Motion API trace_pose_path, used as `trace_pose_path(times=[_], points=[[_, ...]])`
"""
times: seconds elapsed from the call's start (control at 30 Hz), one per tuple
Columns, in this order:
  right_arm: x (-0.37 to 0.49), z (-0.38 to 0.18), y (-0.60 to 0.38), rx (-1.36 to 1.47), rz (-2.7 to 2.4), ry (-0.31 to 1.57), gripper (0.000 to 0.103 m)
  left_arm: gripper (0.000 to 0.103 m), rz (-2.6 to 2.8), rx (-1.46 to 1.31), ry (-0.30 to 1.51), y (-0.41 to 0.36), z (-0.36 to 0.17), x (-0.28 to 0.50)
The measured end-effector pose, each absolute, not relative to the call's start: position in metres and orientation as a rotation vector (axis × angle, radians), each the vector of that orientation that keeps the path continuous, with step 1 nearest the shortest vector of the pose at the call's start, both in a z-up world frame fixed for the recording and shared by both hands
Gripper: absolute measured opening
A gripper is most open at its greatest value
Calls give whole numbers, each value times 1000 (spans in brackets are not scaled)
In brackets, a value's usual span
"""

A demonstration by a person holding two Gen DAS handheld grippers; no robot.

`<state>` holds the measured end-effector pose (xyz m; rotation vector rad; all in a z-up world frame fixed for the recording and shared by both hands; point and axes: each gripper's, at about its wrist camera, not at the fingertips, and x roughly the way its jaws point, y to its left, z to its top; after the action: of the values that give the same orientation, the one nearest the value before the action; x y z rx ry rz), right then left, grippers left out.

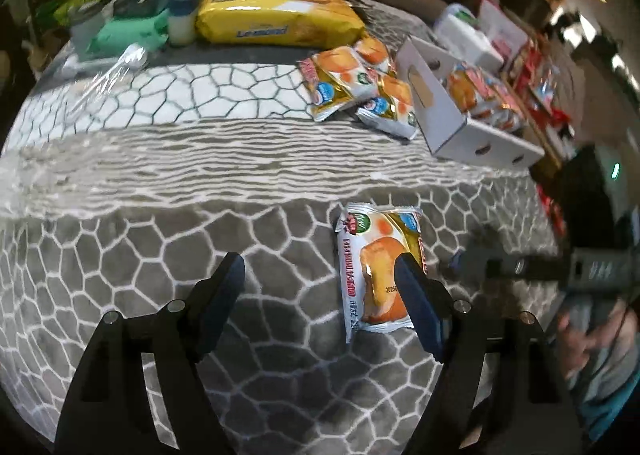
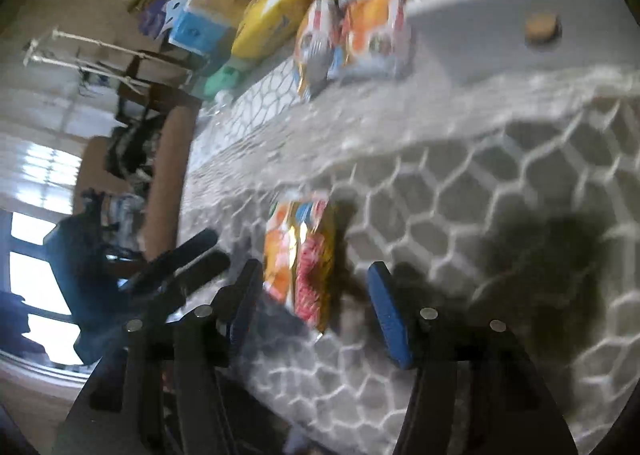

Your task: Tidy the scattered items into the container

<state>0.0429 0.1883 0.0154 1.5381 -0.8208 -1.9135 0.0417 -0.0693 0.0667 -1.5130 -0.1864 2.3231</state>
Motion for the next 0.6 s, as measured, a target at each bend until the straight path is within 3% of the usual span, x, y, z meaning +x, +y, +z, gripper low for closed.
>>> trace_pose_path(times=[0.43,0.6], points=[[37,-9,174,1486,-1877,-907,55,75,2289,-1564,-107,-58,37,52],[36,-12,174,1473,-1827,-985,56,82,2298,-1581,-140,-65,28,49]])
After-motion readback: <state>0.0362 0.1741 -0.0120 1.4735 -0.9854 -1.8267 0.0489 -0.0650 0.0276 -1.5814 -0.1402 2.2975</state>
